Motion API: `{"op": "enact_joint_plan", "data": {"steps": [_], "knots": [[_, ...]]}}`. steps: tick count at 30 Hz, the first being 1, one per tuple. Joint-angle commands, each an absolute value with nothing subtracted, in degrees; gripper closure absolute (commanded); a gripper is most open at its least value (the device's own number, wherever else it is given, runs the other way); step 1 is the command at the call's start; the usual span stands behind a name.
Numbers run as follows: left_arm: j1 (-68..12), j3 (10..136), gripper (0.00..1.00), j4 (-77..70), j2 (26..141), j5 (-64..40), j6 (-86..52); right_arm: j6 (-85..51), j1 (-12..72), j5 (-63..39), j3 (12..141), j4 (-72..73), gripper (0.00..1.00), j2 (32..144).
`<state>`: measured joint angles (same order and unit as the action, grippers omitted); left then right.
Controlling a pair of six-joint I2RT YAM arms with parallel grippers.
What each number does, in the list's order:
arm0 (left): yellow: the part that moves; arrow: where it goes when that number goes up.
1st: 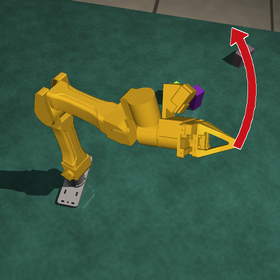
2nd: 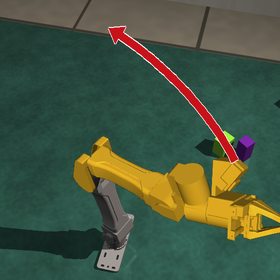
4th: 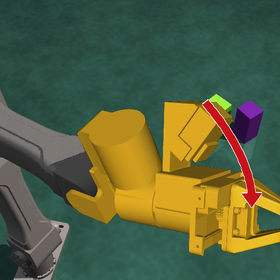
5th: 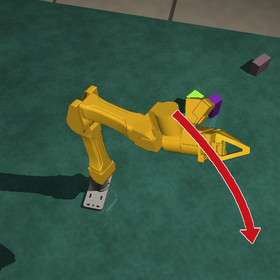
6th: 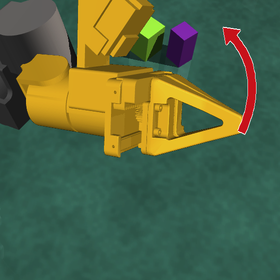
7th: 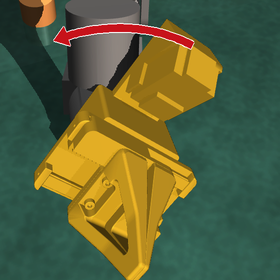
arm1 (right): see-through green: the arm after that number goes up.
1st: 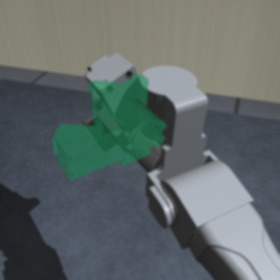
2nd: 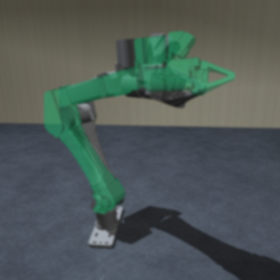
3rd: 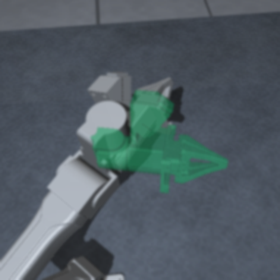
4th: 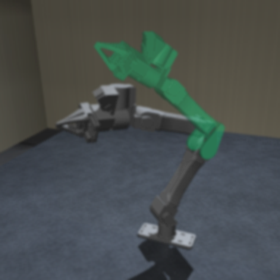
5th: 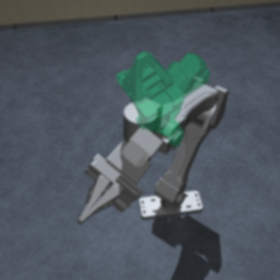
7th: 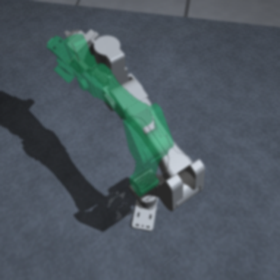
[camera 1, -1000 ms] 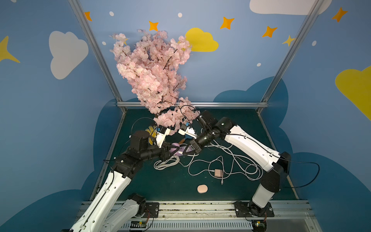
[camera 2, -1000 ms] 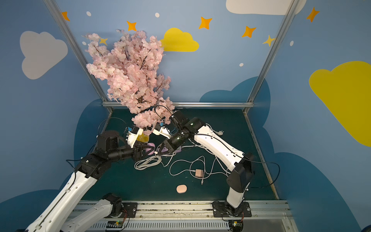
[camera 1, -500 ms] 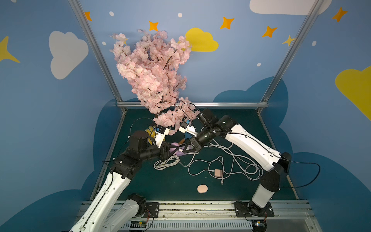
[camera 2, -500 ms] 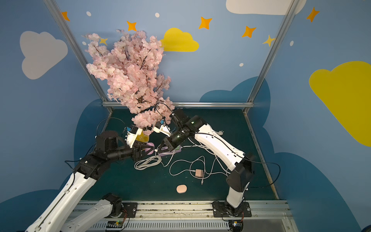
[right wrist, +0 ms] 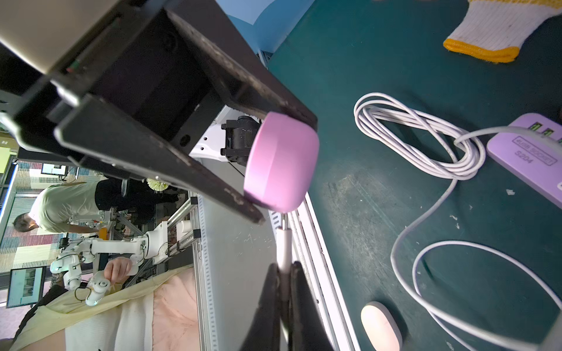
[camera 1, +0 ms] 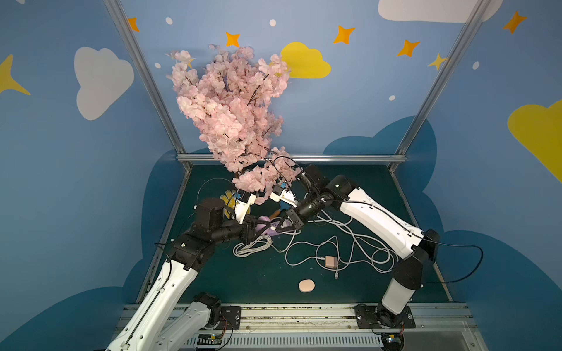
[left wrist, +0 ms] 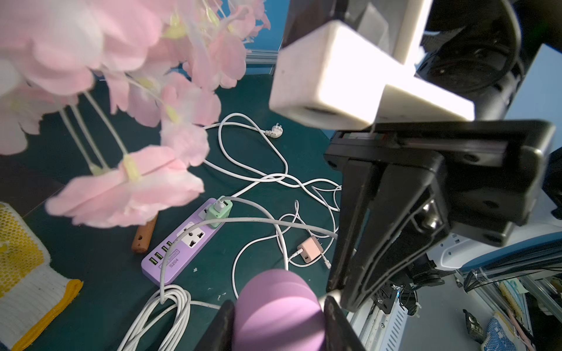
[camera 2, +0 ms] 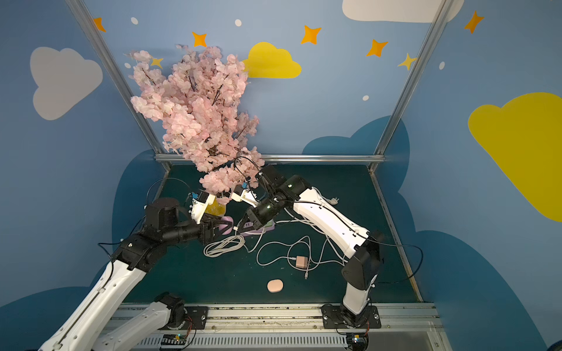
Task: Charge the bluetooth headset
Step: Insert the charging cable into the bluetooth headset.
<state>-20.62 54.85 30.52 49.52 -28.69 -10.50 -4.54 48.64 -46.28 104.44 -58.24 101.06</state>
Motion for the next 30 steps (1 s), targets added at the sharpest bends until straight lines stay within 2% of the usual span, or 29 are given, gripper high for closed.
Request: {"op": "enact_joint_plan", "data": {"steps": [1,21,30], "knots": [[-21.4,55.6,0.96,30.1,49.6,-33.8,-10.7,-5.1,49.7,-47.0,107.4,-54.2,1.00,102.8],[-21.4,55.5,0.97,30.0,50.2,-36.2,-12.7,-5.3,50.6,-44.4,112.3,-54.9,1.00,106.7],[-21.4,53.3,0.97,28.5,47.1,-29.8,-16.1,-11.6,49.6,-41.6,112.6,-48.9,1.00,106.8]]}}
